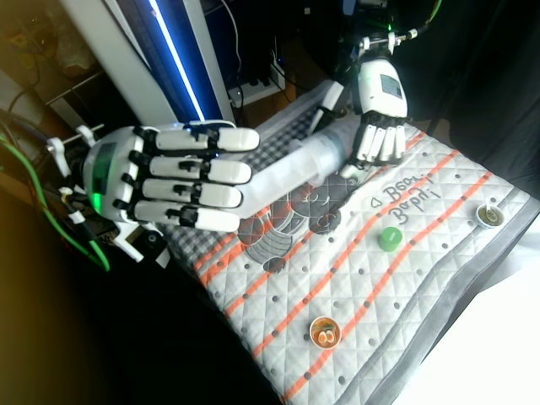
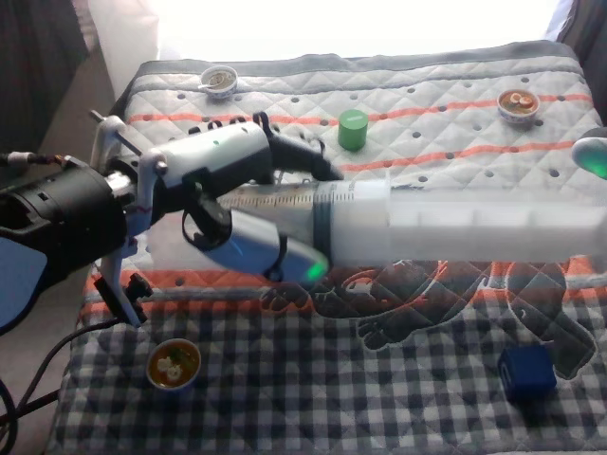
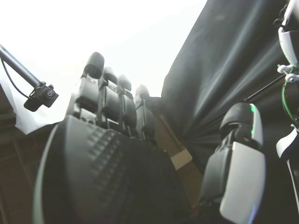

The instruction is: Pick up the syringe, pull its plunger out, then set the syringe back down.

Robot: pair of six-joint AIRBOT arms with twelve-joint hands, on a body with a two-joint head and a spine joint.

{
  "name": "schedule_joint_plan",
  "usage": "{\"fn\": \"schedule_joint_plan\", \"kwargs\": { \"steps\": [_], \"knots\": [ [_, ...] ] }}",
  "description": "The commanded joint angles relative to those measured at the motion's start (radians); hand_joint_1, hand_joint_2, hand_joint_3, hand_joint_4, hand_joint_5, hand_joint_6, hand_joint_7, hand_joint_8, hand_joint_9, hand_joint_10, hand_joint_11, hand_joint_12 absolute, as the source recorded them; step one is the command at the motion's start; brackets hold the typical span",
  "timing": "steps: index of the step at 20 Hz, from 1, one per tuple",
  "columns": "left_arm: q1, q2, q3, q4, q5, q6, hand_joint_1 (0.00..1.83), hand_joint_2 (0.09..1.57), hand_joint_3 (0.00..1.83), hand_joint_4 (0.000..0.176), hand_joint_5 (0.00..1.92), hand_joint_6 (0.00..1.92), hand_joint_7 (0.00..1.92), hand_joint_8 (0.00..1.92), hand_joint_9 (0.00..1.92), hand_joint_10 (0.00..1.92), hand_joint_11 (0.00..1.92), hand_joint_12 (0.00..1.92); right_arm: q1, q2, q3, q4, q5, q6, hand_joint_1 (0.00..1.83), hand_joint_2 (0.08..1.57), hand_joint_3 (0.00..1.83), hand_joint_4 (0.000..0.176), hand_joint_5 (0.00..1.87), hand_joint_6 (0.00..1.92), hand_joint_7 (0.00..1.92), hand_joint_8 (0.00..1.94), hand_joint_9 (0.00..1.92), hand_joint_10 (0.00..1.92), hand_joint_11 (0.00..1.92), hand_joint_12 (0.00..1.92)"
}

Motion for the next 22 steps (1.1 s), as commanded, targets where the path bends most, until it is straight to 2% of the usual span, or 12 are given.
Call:
{"fn": "schedule_joint_plan", "kwargs": {
  "steps": [1, 4, 5, 9, 11, 13, 14, 15, 16, 18, 19, 22],
  "knots": [
    [-0.011, -0.002, 0.002, 0.004, 0.12, -0.008, 0.81, 0.89, 0.0, 0.045, 0.09, 0.0, 0.01, 0.0, 0.0, 0.0, 0.0, 0.02, 0.007, 0.001, 0.005, -0.007, 0.123, 0.004, 0.73, 0.87, 0.0, 0.056, 0.17, 0.01, 0.14, 0.0, 0.1, 0.01, 0.0, 0.58],
    [-0.004, 0.004, -0.001, -0.011, 0.142, -0.008, 0.73, 0.84, 0.0, 0.07, 0.0, 0.0, 0.0, 0.0, 0.0, 0.0, 0.0, 0.0, 0.006, 0.001, 0.004, -0.006, 0.124, 0.004, 0.72, 0.86, 0.0, 0.065, 0.21, 0.02, 0.13, 0.01, 0.1, 0.01, 0.0, 0.57],
    [-0.002, 0.006, -0.003, -0.013, 0.149, -0.008, 0.72, 0.84, 0.0, 0.062, 0.0, 0.0, 0.0, 0.0, 0.0, 0.0, 0.0, 0.0, 0.006, 0.001, 0.004, -0.006, 0.124, 0.004, 0.7, 0.88, 0.0, 0.066, 0.21, 0.01, 0.13, 0.0, 0.09, 0.0, 0.0, 0.58],
    [0.02, 0.052, -0.054, -0.027, 0.261, -0.01, 0.67, 0.91, 0.0, 0.074, 0.0, 0.0, 0.0, 0.0, 0.0, 0.0, 0.0, 0.0, 0.006, 0.001, 0.003, -0.006, 0.124, 0.004, 0.69, 0.88, 0.0, 0.061, 0.18, 0.0, 0.13, 0.0, 0.09, 0.0, 0.0, 0.53],
    [0.043, 0.086, -0.076, 0.014, 0.351, -0.12, 0.58, 1.0, 0.04, 0.026, 0.0, 0.0, 0.0, 0.0, 0.0, 0.0, 0.03, 0.01, 0.005, 0.001, 0.002, -0.006, 0.126, 0.004, 0.68, 0.88, 0.0, 0.062, 0.18, 0.0, 0.13, 0.0, 0.1, 0.0, 0.0, 0.55],
    [0.084, 0.12, -0.07, 0.101, 0.462, -0.385, 0.6, 1.01, 0.0, 0.043, 0.08, 0.01, 0.09, 0.01, 0.06, 0.02, 0.0, 0.49, 0.003, 0.001, 0.001, -0.005, 0.129, 0.004, 0.7, 0.87, 0.0, 0.056, 0.18, 0.0, 0.13, 0.0, 0.09, 0.0, 0.0, 0.55],
    [0.103, 0.135, -0.07, 0.124, 0.519, -0.468, 0.63, 1.02, 0.0, 0.056, 0.12, 0.01, 0.13, 0.0, 0.06, 0.01, 0.0, 0.39, 0.003, 0.001, 0.0, -0.005, 0.131, 0.004, 0.71, 0.87, 0.0, 0.053, 0.18, 0.0, 0.14, 0.01, 0.1, 0.01, 0.0, 0.55],
    [0.12, 0.148, -0.074, 0.136, 0.587, -0.535, 0.56, 1.05, 0.01, 0.041, 0.16, 0.01, 0.22, 0.01, 0.12, 0.04, 0.0, 0.4, 0.002, 0.001, -0.001, -0.005, 0.134, 0.004, 0.71, 0.88, 0.0, 0.04, 0.17, 0.0, 0.15, 0.01, 0.11, 0.01, 0.0, 0.56],
    [0.137, 0.161, -0.082, 0.142, 0.648, -0.572, 0.59, 1.07, 0.0, 0.0, 0.2, 0.01, 0.27, 0.01, 0.15, 0.04, 0.0, 0.3, 0.001, 0.001, -0.002, -0.006, 0.139, 0.004, 0.7, 0.89, 0.0, 0.036, 0.16, 0.0, 0.14, 0.0, 0.11, 0.01, 0.0, 0.54],
    [0.161, 0.185, -0.112, 0.142, 0.772, -0.593, 0.54, 1.15, 0.0, 0.0, 0.14, 0.01, 0.25, 0.01, 0.22, 0.03, 0.0, 1.0, -0.002, 0.001, -0.008, -0.006, 0.157, 0.0, 0.68, 0.91, 0.01, 0.03, 0.18, 0.01, 0.15, 0.0, 0.12, 0.01, 0.0, 0.55],
    [0.17, 0.196, -0.128, 0.142, 0.829, -0.593, 0.57, 1.14, 0.0, 0.0, 0.16, 0.01, 0.32, 0.02, 0.33, 0.05, 0.04, 1.18, -0.002, 0.002, -0.016, -0.006, 0.17, -0.013, 0.67, 0.95, 0.02, 0.031, 0.19, 0.01, 0.16, 0.01, 0.14, 0.02, 0.0, 0.61],
    [0.189, 0.224, -0.164, 0.152, 0.996, -0.593, 0.66, 1.19, 0.0, 0.0, 0.24, 0.01, 0.44, 0.01, 0.5, 0.04, 0.15, 1.22, -0.002, 0.026, -0.046, -0.005, 0.218, -0.058, 0.69, 0.97, 0.01, 0.044, 0.25, 0.03, 0.23, 0.02, 0.19, 0.03, 0.0, 0.7]
  ]
}}
